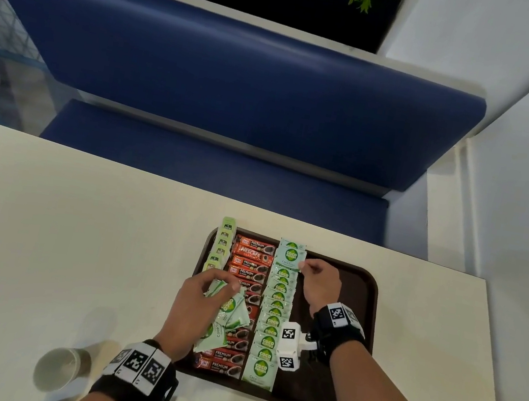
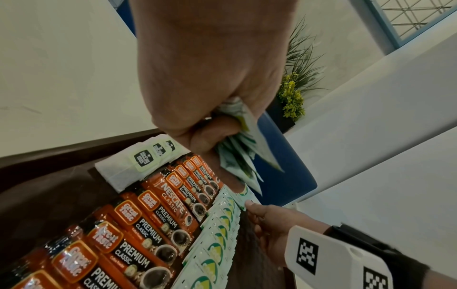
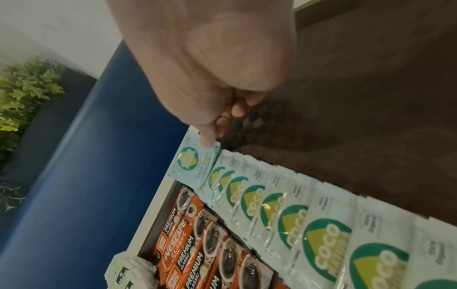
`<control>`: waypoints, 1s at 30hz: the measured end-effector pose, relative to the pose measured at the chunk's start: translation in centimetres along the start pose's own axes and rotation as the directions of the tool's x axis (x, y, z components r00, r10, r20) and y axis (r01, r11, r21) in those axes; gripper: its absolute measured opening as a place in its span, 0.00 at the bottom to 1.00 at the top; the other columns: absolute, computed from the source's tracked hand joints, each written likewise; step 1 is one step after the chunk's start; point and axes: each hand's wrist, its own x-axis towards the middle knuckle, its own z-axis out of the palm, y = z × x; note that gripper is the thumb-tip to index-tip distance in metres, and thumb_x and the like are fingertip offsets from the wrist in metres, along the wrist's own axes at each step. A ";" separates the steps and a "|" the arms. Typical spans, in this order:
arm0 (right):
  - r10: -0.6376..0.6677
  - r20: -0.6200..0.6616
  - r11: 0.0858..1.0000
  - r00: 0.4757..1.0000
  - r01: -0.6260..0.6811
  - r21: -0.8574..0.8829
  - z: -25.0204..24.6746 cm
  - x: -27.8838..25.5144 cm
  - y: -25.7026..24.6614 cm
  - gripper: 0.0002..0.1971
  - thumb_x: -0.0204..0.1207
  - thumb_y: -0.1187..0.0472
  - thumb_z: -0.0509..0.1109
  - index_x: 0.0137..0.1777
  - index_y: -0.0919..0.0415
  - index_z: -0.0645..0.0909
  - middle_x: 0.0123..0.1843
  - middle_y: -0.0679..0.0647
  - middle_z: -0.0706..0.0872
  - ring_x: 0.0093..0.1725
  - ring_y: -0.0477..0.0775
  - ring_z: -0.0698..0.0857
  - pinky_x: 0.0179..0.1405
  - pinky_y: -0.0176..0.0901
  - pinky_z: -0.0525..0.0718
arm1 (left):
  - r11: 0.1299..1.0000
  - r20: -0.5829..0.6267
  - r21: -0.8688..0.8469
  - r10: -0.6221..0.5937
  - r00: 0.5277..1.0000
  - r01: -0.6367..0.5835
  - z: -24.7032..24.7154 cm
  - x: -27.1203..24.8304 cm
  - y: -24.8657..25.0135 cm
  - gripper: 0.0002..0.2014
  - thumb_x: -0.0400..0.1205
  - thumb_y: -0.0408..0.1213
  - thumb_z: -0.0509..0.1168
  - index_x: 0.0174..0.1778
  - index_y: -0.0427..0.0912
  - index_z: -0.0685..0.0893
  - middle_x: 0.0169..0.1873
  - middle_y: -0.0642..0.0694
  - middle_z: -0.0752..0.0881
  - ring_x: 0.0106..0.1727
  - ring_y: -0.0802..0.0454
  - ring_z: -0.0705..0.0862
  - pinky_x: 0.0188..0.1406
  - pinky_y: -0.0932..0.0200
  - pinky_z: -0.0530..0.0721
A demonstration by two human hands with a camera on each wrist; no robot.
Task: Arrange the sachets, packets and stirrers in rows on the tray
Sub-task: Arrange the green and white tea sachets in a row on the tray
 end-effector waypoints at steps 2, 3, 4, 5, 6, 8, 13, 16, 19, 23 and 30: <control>0.005 -0.002 1.000 1.000 -0.005 -0.007 0.0 -0.1 -0.1 0.04 0.80 0.51 0.80 0.43 0.45 0.90 0.47 0.44 0.94 0.51 0.53 0.91 0.60 0.56 0.90 | 1.000 -0.001 0.006 -0.012 1.000 0.012 0.0 -0.1 0.0 0.06 0.86 0.49 0.77 0.53 0.53 0.94 0.60 0.56 0.94 0.53 0.24 0.92 0.53 0.19 0.90; 0.008 -0.004 1.000 1.000 -0.008 -0.010 0.1 -0.1 -0.2 0.04 0.79 0.51 0.80 0.43 0.46 0.90 0.46 0.44 0.94 0.51 0.53 0.91 0.60 0.56 0.90 | 1.000 -0.002 0.008 -0.019 1.000 0.019 0.0 -0.2 0.0 0.06 0.86 0.50 0.77 0.54 0.53 0.94 0.60 0.56 0.94 0.51 0.20 0.91 0.50 0.17 0.90; 0.011 -0.007 1.000 1.000 -0.012 -0.012 0.0 -0.2 -0.2 0.04 0.79 0.51 0.80 0.43 0.46 0.90 0.46 0.43 0.94 0.51 0.53 0.91 0.60 0.56 0.90 | 1.000 -0.005 0.008 -0.023 1.000 0.023 0.0 -0.2 -0.1 0.07 0.85 0.50 0.77 0.54 0.53 0.94 0.60 0.55 0.94 0.51 0.20 0.91 0.50 0.17 0.90; 0.014 -0.012 1.000 1.000 -0.014 -0.012 0.0 -0.3 -0.3 0.04 0.79 0.50 0.80 0.43 0.46 0.90 0.46 0.43 0.93 0.50 0.53 0.91 0.59 0.56 0.90 | 1.000 -0.007 0.006 -0.025 1.000 0.025 0.0 -0.2 -0.1 0.07 0.85 0.50 0.77 0.54 0.53 0.94 0.60 0.55 0.94 0.51 0.22 0.92 0.51 0.18 0.90; 0.016 -0.017 1.000 1.000 -0.016 -0.010 0.0 -0.4 -0.4 0.04 0.79 0.50 0.81 0.43 0.46 0.90 0.45 0.43 0.93 0.50 0.52 0.90 0.59 0.55 0.90 | 1.000 -0.008 0.002 -0.028 1.000 0.028 0.0 -0.2 -0.1 0.06 0.85 0.50 0.77 0.53 0.54 0.94 0.60 0.55 0.95 0.52 0.25 0.93 0.53 0.19 0.90; 0.020 -0.026 1.000 0.999 -0.020 -0.006 -0.1 -0.6 -0.6 0.05 0.78 0.51 0.81 0.43 0.46 0.89 0.44 0.44 0.93 0.49 0.52 0.90 0.57 0.54 0.90 | 0.999 -0.009 -0.009 -0.031 0.999 0.031 0.0 -0.2 -0.1 0.05 0.85 0.49 0.77 0.52 0.53 0.94 0.60 0.55 0.95 0.55 0.37 0.95 0.59 0.25 0.91; 0.021 -0.029 1.000 0.999 -0.020 0.016 -0.2 -0.9 -0.8 0.05 0.78 0.51 0.82 0.44 0.47 0.88 0.43 0.43 0.92 0.46 0.50 0.90 0.54 0.52 0.90 | 0.999 -0.011 -0.022 -0.023 1.000 0.023 0.0 -0.1 -0.2 0.04 0.85 0.47 0.77 0.51 0.53 0.94 0.58 0.57 0.95 0.64 0.47 0.93 0.69 0.32 0.89; 0.021 -0.025 0.999 0.999 -0.020 0.030 -0.3 -1.0 -1.0 0.05 0.78 0.52 0.82 0.44 0.48 0.88 0.43 0.43 0.92 0.46 0.49 0.90 0.53 0.50 0.90 | 0.999 -0.013 -0.025 -0.033 0.999 0.032 0.0 -0.1 0.0 0.04 0.85 0.47 0.77 0.52 0.53 0.94 0.57 0.56 0.95 0.62 0.46 0.94 0.67 0.30 0.89; 0.019 -0.039 0.998 0.999 -0.017 0.058 -0.4 -1.2 -1.2 0.05 0.78 0.54 0.82 0.45 0.50 0.88 0.43 0.44 0.92 0.46 0.48 0.90 0.51 0.48 0.88 | 0.999 -0.011 -0.034 -0.043 0.999 0.043 -0.1 -0.3 0.2 0.03 0.86 0.47 0.77 0.52 0.53 0.94 0.57 0.55 0.95 0.62 0.45 0.94 0.67 0.29 0.89; 0.053 -0.123 0.990 0.991 -0.036 0.136 -1.0 -2.0 -2.2 0.03 0.81 0.59 0.78 0.49 0.56 0.88 0.42 0.45 0.89 0.47 0.51 0.89 0.45 0.41 0.79 | 0.997 -0.018 -0.053 -0.059 0.998 0.058 0.1 -0.4 0.4 0.04 0.85 0.48 0.77 0.52 0.54 0.94 0.56 0.52 0.96 0.55 0.37 0.95 0.61 0.24 0.91; -0.040 -0.062 0.964 0.997 0.055 0.260 -3.1 -5.9 -4.3 0.02 0.85 0.60 0.75 0.55 0.56 0.87 0.49 0.47 0.89 0.54 0.52 0.89 0.44 0.34 0.79 | 0.996 -0.035 -0.080 -0.036 0.999 0.033 1.4 0.2 1.4 0.18 0.77 0.63 0.79 0.57 0.58 0.93 0.60 0.55 0.94 0.65 0.49 0.92 0.70 0.36 0.89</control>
